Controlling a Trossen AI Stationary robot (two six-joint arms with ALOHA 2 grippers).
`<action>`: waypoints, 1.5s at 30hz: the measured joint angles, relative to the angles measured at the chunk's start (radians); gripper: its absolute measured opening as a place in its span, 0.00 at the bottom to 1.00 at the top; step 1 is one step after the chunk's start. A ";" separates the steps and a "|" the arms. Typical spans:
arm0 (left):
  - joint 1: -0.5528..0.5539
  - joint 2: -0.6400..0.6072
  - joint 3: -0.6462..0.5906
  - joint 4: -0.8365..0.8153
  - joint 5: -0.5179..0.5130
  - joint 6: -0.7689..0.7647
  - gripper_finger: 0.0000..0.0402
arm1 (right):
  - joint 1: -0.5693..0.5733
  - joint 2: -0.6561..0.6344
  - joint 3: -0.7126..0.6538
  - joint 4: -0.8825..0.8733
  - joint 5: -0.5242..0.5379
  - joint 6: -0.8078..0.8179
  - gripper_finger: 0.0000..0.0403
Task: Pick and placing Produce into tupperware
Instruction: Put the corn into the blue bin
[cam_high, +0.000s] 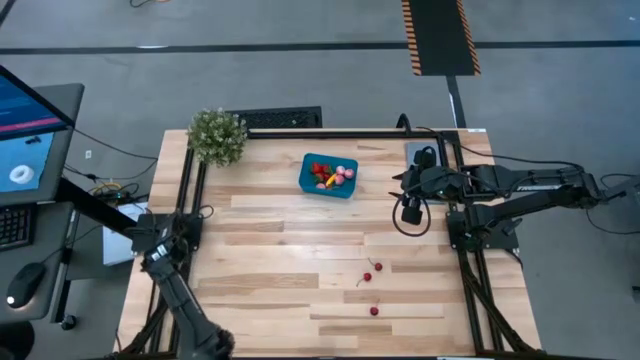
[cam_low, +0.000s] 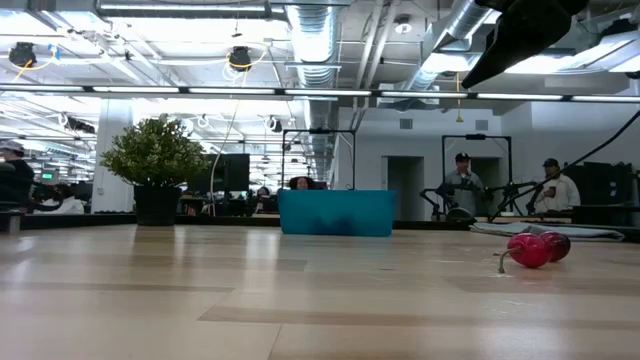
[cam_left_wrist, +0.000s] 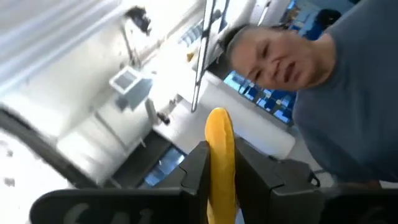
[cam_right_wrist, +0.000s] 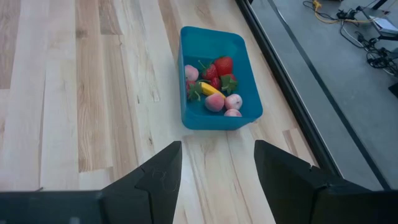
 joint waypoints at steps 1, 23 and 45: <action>-0.009 0.000 0.000 -0.001 0.009 0.026 0.12 | 0.000 0.000 0.000 0.000 0.000 0.000 0.56; -0.149 0.000 0.000 0.000 0.007 0.402 0.12 | 0.000 0.000 0.000 0.000 0.000 0.000 0.56; -0.107 0.002 -0.001 0.081 -0.418 0.201 0.12 | 0.000 0.000 0.000 0.000 0.000 0.000 0.56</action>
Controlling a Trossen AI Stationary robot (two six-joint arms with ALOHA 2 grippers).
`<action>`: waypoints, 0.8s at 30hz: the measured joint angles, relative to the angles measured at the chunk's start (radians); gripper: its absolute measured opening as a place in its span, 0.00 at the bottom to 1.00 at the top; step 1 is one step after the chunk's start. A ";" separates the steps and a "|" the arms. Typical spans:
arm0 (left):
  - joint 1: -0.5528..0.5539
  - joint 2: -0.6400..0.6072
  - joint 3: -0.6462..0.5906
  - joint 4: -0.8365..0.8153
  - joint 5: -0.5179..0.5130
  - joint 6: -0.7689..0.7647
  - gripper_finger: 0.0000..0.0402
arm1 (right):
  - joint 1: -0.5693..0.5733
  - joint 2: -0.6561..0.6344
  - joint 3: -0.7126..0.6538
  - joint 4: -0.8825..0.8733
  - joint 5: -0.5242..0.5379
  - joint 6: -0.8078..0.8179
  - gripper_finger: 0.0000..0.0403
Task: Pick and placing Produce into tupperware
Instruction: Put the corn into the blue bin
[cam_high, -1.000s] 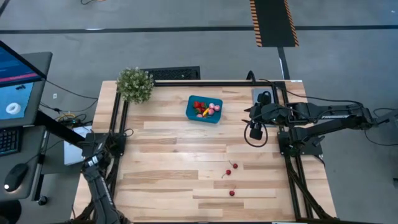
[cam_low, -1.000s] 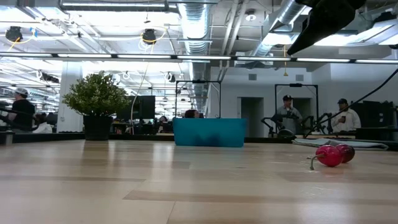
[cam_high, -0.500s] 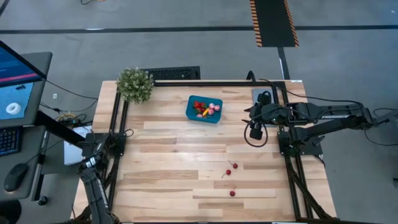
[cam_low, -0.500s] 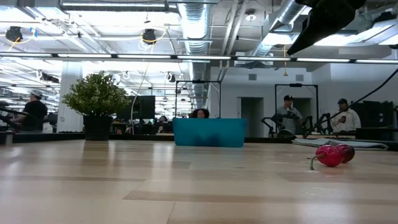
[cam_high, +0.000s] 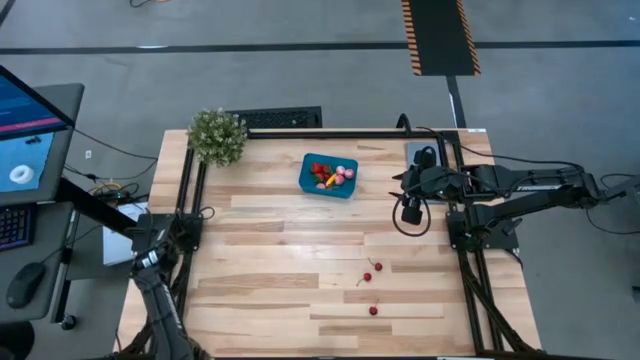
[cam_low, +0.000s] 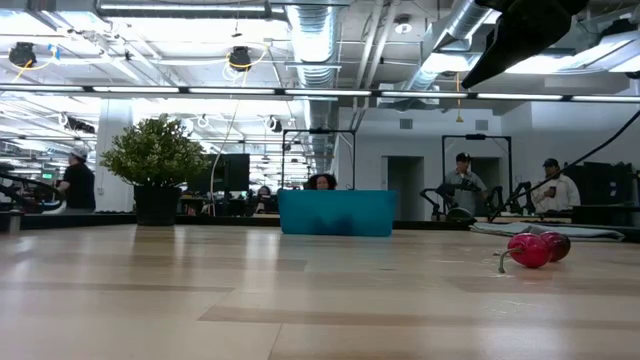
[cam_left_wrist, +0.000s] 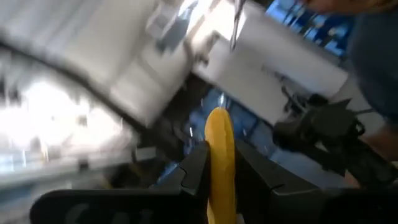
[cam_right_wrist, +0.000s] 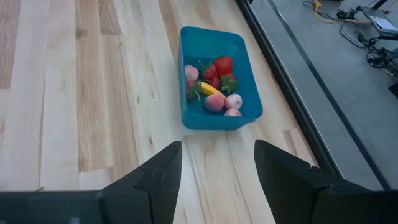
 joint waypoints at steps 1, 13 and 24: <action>0.007 0.000 0.000 0.000 -0.042 -0.048 0.12 | 0.000 0.000 0.000 0.000 0.000 0.000 0.56; 0.113 0.000 0.000 -0.013 -0.807 -0.507 0.12 | 0.000 0.000 0.000 0.000 0.000 0.001 0.56; 0.155 0.000 0.000 -0.012 -0.976 -0.737 0.12 | 0.000 0.000 0.000 0.000 0.000 0.010 0.56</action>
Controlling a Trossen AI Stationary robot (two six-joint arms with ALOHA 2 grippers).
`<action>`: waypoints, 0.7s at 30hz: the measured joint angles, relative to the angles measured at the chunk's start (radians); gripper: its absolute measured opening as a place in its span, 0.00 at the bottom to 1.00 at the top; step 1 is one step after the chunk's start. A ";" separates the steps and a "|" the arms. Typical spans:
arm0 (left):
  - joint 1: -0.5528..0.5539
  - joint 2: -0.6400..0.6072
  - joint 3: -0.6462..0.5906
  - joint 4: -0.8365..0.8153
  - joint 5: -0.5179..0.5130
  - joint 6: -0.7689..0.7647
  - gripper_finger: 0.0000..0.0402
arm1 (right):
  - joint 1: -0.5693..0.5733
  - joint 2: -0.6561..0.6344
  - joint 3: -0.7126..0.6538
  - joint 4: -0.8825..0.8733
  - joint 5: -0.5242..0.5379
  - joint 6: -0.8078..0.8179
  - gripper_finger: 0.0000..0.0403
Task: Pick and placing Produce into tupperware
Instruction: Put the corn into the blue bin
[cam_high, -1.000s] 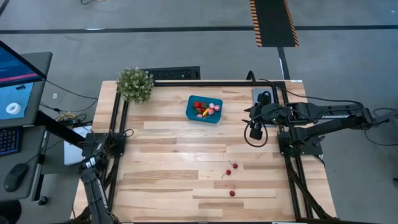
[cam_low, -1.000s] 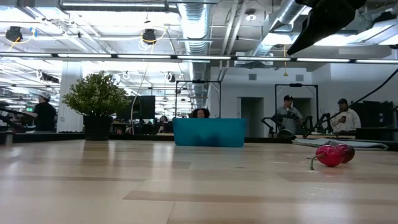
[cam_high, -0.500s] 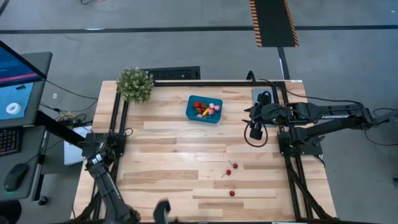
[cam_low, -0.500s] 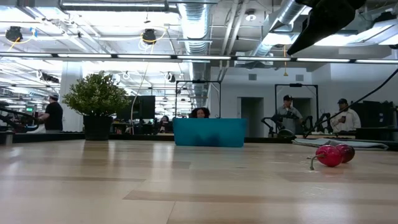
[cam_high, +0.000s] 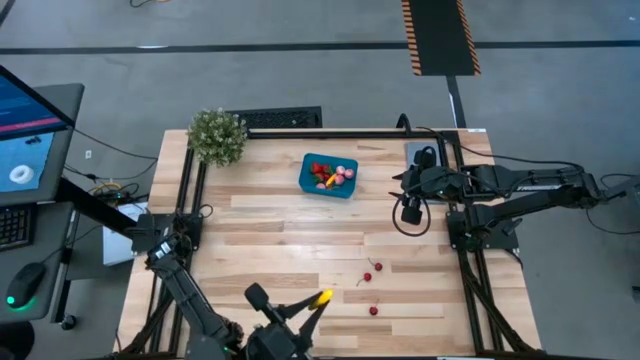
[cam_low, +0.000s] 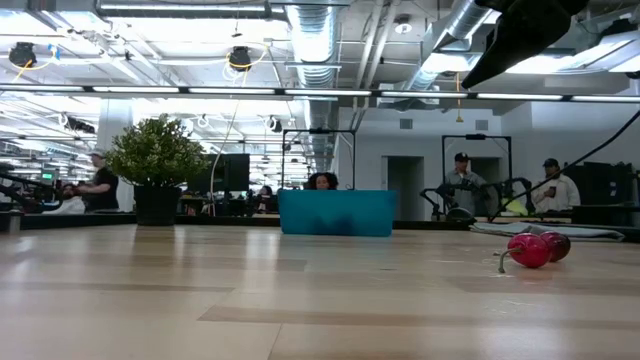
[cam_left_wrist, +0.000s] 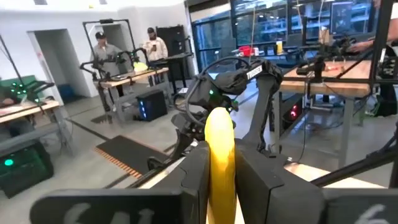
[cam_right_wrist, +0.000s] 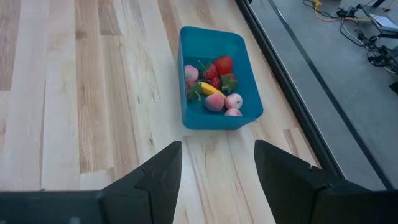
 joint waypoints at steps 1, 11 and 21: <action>0.000 0.000 0.000 -0.002 0.004 -0.008 0.12 | 0.000 0.000 0.000 0.000 0.000 0.000 0.56; 0.096 0.000 -0.001 -0.106 -0.001 -0.245 0.12 | 0.000 0.000 0.000 0.000 0.000 0.015 0.56; 0.344 0.000 -0.001 -0.590 0.084 -0.612 0.12 | 0.000 0.000 0.000 0.000 0.000 0.016 0.56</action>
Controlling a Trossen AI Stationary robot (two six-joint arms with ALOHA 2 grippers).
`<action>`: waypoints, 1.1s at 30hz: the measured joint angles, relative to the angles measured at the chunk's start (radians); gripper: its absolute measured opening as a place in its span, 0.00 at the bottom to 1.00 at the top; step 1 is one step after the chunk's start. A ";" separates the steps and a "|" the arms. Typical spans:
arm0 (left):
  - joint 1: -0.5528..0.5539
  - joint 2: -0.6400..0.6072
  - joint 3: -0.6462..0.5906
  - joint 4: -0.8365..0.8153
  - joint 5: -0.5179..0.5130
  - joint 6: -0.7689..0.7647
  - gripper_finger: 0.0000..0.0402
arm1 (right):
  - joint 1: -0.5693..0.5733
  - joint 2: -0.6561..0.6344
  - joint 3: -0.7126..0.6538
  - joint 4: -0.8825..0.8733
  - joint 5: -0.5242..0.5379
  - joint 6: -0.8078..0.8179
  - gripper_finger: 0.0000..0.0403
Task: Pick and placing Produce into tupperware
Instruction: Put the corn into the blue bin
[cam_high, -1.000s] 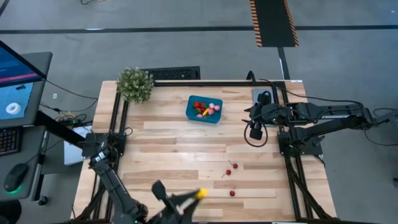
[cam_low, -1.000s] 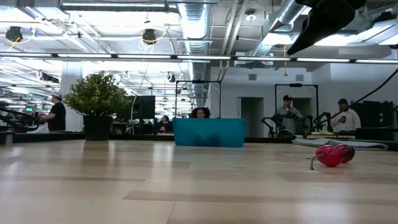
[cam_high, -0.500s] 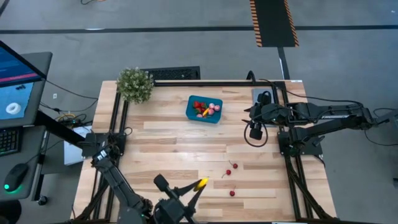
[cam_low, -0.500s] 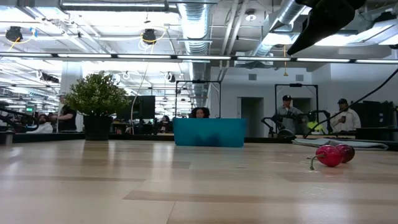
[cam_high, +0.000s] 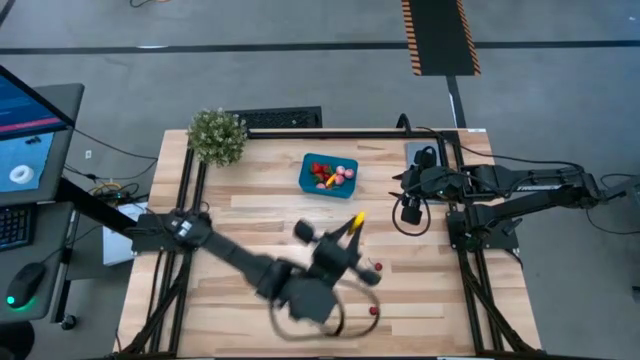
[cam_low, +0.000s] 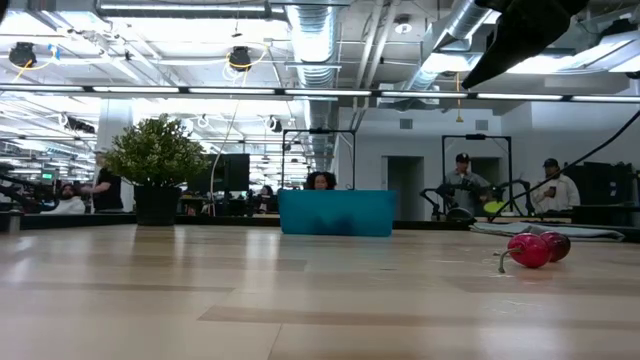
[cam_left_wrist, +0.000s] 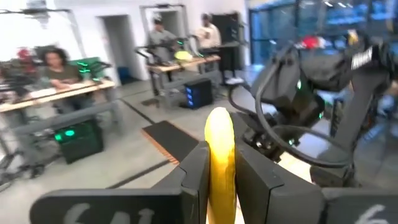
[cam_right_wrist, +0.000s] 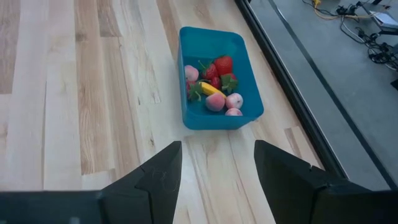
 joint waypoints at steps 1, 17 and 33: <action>0.030 0.000 0.000 -0.054 0.049 -0.050 0.12 | 0.000 0.000 0.000 0.000 0.000 0.000 0.56; 0.435 0.000 -0.002 -0.957 0.768 -0.733 0.12 | 0.000 0.000 0.000 0.000 0.000 0.000 0.56; 0.660 0.015 -0.450 -0.641 1.211 -0.645 0.12 | 0.000 0.000 0.000 -0.001 0.000 0.000 0.56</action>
